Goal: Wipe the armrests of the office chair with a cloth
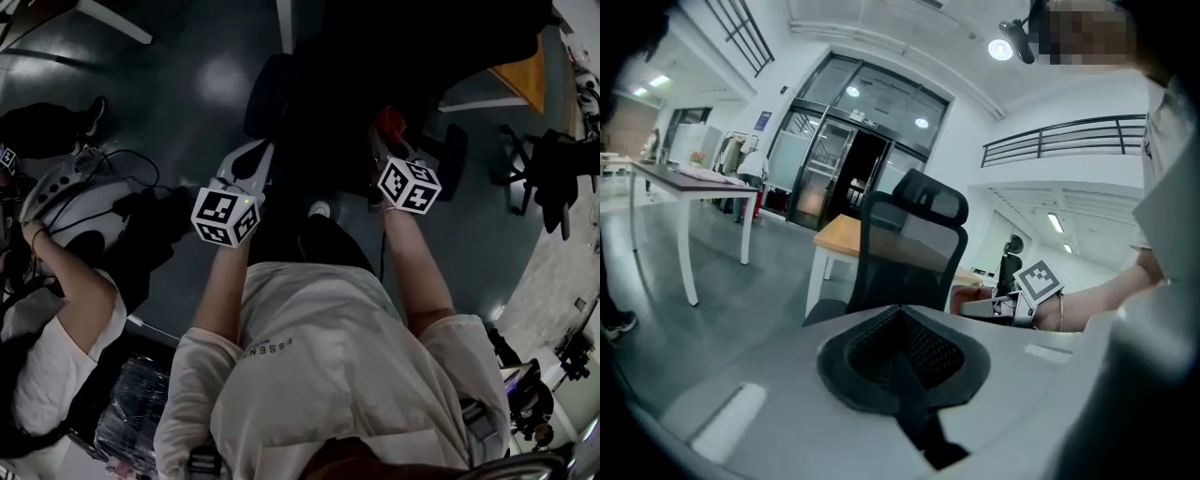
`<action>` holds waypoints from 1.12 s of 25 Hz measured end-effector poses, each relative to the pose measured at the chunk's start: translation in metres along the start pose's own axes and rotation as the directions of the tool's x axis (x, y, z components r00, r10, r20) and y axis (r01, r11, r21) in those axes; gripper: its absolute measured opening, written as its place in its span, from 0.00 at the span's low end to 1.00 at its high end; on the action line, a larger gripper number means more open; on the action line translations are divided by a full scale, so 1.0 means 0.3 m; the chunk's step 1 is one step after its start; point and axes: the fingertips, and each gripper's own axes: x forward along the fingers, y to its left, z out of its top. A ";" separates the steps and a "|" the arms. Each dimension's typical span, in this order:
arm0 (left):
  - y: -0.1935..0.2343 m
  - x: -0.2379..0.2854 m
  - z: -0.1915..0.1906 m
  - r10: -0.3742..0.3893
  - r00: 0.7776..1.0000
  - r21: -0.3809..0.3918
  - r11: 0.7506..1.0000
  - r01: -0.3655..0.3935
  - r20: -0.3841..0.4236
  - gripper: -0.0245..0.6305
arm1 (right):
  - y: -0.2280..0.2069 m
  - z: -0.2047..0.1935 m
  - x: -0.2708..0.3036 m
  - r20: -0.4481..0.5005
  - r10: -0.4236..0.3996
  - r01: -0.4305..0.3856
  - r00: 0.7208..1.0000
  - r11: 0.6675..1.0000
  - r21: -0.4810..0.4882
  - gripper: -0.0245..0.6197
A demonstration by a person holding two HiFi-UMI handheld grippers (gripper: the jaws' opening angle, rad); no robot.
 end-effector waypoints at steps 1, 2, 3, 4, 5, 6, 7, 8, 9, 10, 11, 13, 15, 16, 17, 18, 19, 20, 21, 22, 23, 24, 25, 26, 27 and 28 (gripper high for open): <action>0.045 -0.009 0.011 0.015 1.000 0.000 1.000 -0.015 0.006 0.06 | 0.036 0.021 0.038 0.001 0.013 -0.013 1.000 1.000 -0.019 0.11; 0.094 -0.014 0.022 0.027 1.000 0.000 1.000 -0.027 0.009 0.06 | 0.072 0.042 0.077 0.002 0.021 -0.021 1.000 0.999 -0.040 0.11; 0.145 -0.015 0.031 0.035 0.999 -0.001 0.999 -0.035 0.009 0.06 | 0.109 0.059 0.117 0.002 0.025 -0.025 1.000 0.998 -0.062 0.11; 0.195 -0.013 0.038 0.039 0.999 -0.005 0.999 -0.039 0.006 0.06 | 0.145 0.073 0.157 0.001 0.026 -0.026 1.000 0.996 -0.081 0.11; 0.241 -0.006 0.041 0.037 0.999 -0.013 0.999 -0.037 0.000 0.06 | 0.177 0.082 0.196 -0.003 0.025 -0.025 1.000 0.995 -0.097 0.11; 0.281 0.010 0.044 0.032 0.999 -0.024 0.999 -0.032 -0.010 0.06 | 0.200 0.089 0.233 -0.012 0.020 -0.022 1.000 0.994 -0.112 0.11; 0.316 0.036 0.048 0.025 0.999 -0.034 0.999 -0.026 -0.023 0.06 | 0.215 0.098 0.274 -0.025 0.015 -0.018 1.000 0.992 -0.123 0.11; 0.349 0.072 0.057 0.018 0.999 -0.040 0.999 -0.019 -0.037 0.06 | 0.224 0.108 0.321 -0.037 0.011 -0.016 0.999 0.991 -0.130 0.11; 0.380 0.110 0.068 0.009 0.999 -0.042 0.999 -0.011 -0.048 0.06 | 0.234 0.119 0.372 -0.047 0.010 -0.017 0.999 0.991 -0.133 0.11; 0.409 0.144 0.079 -0.002 0.998 -0.042 0.999 -0.001 -0.056 0.06 | 0.247 0.127 0.421 -0.057 0.012 -0.020 0.998 0.990 -0.136 0.11; 0.435 0.169 0.087 -0.013 0.998 -0.042 0.999 0.010 -0.062 0.06 | 0.264 0.130 0.466 -0.066 0.013 -0.023 0.998 0.989 -0.145 0.11; 0.486 0.206 0.095 -0.032 0.997 -0.046 0.999 0.028 -0.073 0.06 | 0.299 0.128 0.545 -0.089 0.007 -0.023 0.996 0.983 -0.183 0.11; 0.533 0.243 0.097 -0.047 0.995 -0.050 0.998 0.042 -0.088 0.06 | 0.321 0.130 0.620 -0.111 -0.004 -0.022 0.994 0.973 -0.231 0.11; 0.553 0.263 0.096 -0.054 0.994 -0.050 0.998 0.050 -0.098 0.06 | 0.328 0.133 0.657 -0.121 -0.010 -0.022 0.993 0.967 -0.255 0.11; 0.572 0.280 0.094 -0.062 0.992 -0.050 0.997 0.056 -0.108 0.06 | 0.334 0.137 0.691 -0.130 -0.015 -0.022 0.991 0.960 -0.279 0.11; 0.590 0.293 0.092 -0.068 0.991 -0.051 0.997 0.062 -0.116 0.06 | 0.341 0.142 0.723 -0.140 -0.022 -0.022 0.990 0.952 -0.304 0.11; 0.606 0.304 0.090 -0.072 0.990 -0.055 0.996 0.066 -0.123 0.06 | 0.349 0.147 0.751 -0.149 -0.029 -0.022 0.988 0.944 -0.330 0.11; 0.618 0.313 0.087 -0.076 0.989 -0.061 0.996 0.068 -0.128 0.06 | 0.356 0.153 0.775 -0.158 -0.036 -0.022 0.987 0.935 -0.354 0.11; 0.627 0.321 0.080 -0.080 0.988 -0.067 0.995 0.072 -0.133 0.06 | 0.360 0.154 0.796 -0.166 -0.044 -0.022 0.985 0.927 -0.376 0.11; 0.631 0.327 0.070 -0.087 0.986 -0.074 0.994 0.077 -0.139 0.06 | 0.363 0.148 0.814 -0.178 -0.052 -0.023 0.983 0.918 -0.395 0.11; 0.635 0.330 0.057 -0.095 0.985 -0.080 0.993 0.084 -0.146 0.06 | 0.369 0.137 0.829 -0.193 -0.060 -0.026 0.979 0.911 -0.413 0.11; 0.638 0.331 0.044 -0.103 0.983 -0.085 0.992 0.091 -0.153 0.06 | 0.377 0.122 0.843 -0.209 -0.065 -0.031 0.976 0.904 -0.426 0.11; 0.642 0.331 0.032 -0.111 0.981 -0.091 0.991 0.098 -0.160 0.06 | 0.386 0.106 0.855 -0.224 -0.068 -0.038 0.972 0.900 -0.435 0.11; 0.646 0.332 0.021 -0.118 0.979 -0.096 0.990 0.103 -0.166 0.06 | 0.395 0.092 0.865 -0.236 -0.068 -0.044 0.969 0.897 -0.439 0.11; 0.651 0.332 0.008 -0.123 0.978 -0.101 0.989 0.107 -0.170 0.06 | 0.403 0.079 0.873 -0.242 -0.068 -0.049 0.968 0.895 -0.444 0.11; 0.655 0.332 -0.005 -0.129 0.976 -0.104 0.988 0.112 -0.174 0.06 | 0.409 0.069 0.878 -0.244 -0.069 -0.051 0.967 0.891 -0.452 0.11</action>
